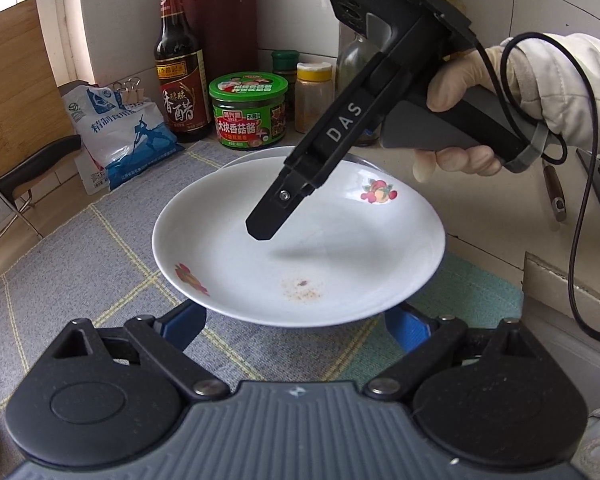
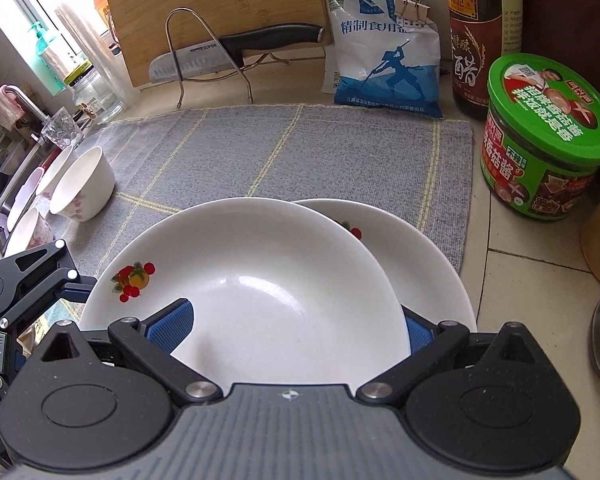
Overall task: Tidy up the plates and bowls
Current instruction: 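Carry the flower-print plate with the right tool over the plate stack, then lower the plate onto the stack, open the right tool and withdraw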
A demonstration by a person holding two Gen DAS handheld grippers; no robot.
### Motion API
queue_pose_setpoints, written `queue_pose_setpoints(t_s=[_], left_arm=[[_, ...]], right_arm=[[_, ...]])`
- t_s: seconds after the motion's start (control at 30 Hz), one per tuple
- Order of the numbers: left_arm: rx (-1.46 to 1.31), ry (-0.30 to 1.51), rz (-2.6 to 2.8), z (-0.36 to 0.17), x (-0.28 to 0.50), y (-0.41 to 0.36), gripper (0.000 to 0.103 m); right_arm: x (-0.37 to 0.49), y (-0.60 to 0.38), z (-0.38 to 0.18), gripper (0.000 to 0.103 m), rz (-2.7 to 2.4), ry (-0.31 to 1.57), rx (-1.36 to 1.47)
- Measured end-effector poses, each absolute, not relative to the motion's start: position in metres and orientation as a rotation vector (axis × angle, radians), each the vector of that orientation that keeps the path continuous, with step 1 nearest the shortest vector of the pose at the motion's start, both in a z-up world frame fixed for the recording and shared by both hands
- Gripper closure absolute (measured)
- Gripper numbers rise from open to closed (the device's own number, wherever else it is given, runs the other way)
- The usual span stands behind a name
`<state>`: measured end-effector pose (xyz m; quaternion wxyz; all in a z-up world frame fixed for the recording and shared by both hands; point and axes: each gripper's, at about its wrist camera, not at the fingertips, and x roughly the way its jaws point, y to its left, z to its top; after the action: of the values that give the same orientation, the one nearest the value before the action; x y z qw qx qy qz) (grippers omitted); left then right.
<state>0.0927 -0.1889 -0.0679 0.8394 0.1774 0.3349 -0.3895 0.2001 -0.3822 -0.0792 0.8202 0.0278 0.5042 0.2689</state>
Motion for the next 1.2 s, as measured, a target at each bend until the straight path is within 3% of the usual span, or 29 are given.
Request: queue_pose_setpoints(t_s=[1.2], left_arm=[[0.357, 0.709, -0.859, -0.071, 0.108, -0.192, 0.006]], right_arm=[[0.175, -0.38, -0.063, 0.0, 0.391, 1.093, -0.165]])
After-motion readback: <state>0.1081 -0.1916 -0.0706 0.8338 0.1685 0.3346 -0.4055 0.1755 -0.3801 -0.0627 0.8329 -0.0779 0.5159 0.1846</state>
